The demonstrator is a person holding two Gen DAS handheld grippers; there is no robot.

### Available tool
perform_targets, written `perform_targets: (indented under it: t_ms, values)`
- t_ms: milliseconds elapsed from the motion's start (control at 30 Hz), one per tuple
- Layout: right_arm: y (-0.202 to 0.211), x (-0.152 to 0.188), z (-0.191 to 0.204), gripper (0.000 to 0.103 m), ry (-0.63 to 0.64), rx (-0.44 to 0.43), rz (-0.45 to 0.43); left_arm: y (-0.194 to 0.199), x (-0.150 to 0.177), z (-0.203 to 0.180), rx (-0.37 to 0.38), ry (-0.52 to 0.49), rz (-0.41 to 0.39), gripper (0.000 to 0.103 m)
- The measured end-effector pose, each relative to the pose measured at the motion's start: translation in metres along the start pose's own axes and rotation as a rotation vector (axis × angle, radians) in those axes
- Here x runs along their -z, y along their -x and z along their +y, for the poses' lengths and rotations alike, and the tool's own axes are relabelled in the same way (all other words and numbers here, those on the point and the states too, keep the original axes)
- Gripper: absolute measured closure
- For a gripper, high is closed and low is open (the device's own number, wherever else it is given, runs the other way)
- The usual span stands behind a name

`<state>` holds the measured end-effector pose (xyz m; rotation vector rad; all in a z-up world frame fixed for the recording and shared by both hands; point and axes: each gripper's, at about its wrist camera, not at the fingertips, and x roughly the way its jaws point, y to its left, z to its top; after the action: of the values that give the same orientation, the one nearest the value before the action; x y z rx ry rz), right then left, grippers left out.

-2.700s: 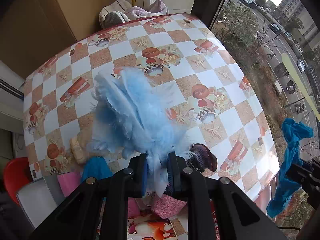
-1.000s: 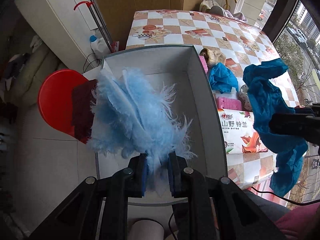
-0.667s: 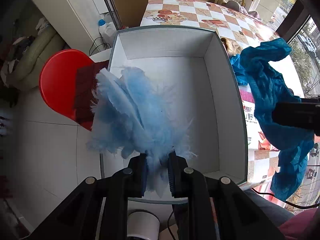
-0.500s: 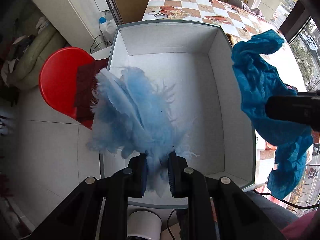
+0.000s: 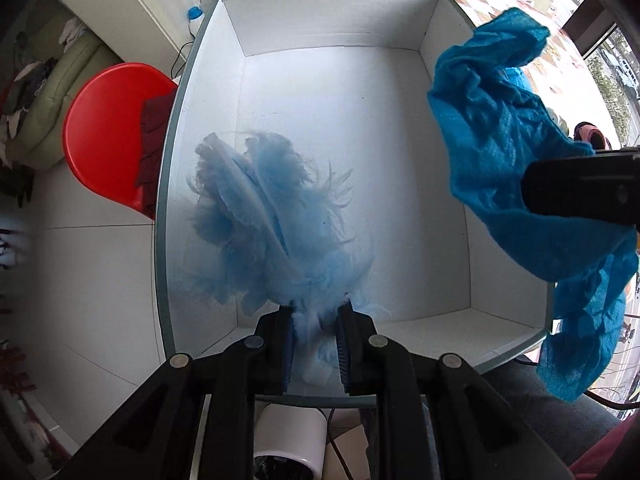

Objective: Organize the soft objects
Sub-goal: 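Open both grippers to drop the duster and blue cloth into the box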

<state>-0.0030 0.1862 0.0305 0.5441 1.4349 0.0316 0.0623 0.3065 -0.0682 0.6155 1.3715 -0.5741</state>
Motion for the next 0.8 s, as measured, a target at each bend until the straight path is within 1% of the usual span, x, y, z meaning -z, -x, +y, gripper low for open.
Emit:
perform_targets:
  t_ms: [67, 133, 200, 267, 333, 367, 400, 433, 467, 500, 567, 600, 633, 667, 700, 767, 800]
  values:
    - [-0.003, 0.004, 0.002, 0.078, 0.006, 0.003, 0.01, -0.003, 0.005, -0.004, -0.006, -0.01, 0.001, 0.083]
    - [-0.005, 0.006, 0.003, 0.078, 0.008, 0.004, 0.015, -0.001, 0.006, -0.008, -0.021, -0.016, -0.021, 0.083]
    - [-0.005, 0.005, 0.005, 0.078, 0.01, 0.009, 0.005, 0.001, 0.005, -0.008, -0.018, -0.005, -0.03, 0.079]
    - [-0.003, 0.003, 0.007, 0.078, 0.016, 0.014, -0.008, 0.004, 0.002, -0.005, -0.016, 0.009, -0.039, 0.078]
    - [0.0, 0.002, 0.009, 0.078, 0.024, 0.014, -0.017, 0.007, 0.001, -0.004, -0.022, 0.016, -0.053, 0.071]
    - [-0.001, 0.001, 0.011, 0.077, 0.029, 0.017, -0.021, 0.009, 0.0, -0.004, -0.026, 0.017, -0.062, 0.063]
    - [0.0, 0.0, 0.012, 0.071, 0.033, 0.02, -0.025, 0.01, 0.0, -0.004, -0.033, 0.018, -0.07, 0.053]
    - [0.002, 0.0, 0.012, 0.059, 0.035, 0.021, -0.031, 0.012, 0.0, -0.005, -0.038, 0.019, -0.077, 0.047]
    - [0.004, -0.002, 0.012, 0.052, 0.035, 0.023, -0.04, 0.018, 0.005, 0.002, -0.035, 0.021, -0.085, 0.036]
    - [0.007, -0.002, 0.011, 0.044, 0.032, 0.028, -0.052, 0.02, 0.005, 0.003, -0.027, 0.029, -0.095, 0.028]
    - [0.011, -0.004, 0.009, 0.043, 0.033, 0.025, -0.07, 0.025, 0.003, 0.005, -0.024, 0.032, -0.113, 0.022]
    - [0.012, -0.004, 0.008, 0.034, 0.027, 0.026, -0.072, 0.027, 0.003, 0.005, -0.021, 0.032, -0.124, 0.02]
    - [0.013, -0.005, 0.005, 0.019, 0.018, 0.039, -0.074, 0.028, 0.002, 0.007, -0.008, 0.048, -0.129, 0.018]
    - [0.014, -0.005, 0.003, 0.012, 0.008, 0.054, -0.077, 0.029, 0.001, 0.009, -0.003, 0.06, -0.131, 0.015]
    - [0.019, -0.005, -0.002, 0.001, -0.004, 0.058, -0.083, 0.031, -0.001, 0.01, -0.006, 0.071, -0.133, 0.01]
    - [0.025, -0.006, -0.007, 0.001, -0.019, 0.068, -0.094, 0.034, -0.004, 0.01, 0.008, 0.087, -0.142, 0.0]
    - [0.027, -0.006, -0.009, 0.001, -0.019, 0.087, -0.097, 0.037, -0.006, 0.01, 0.021, 0.092, -0.152, 0.0]
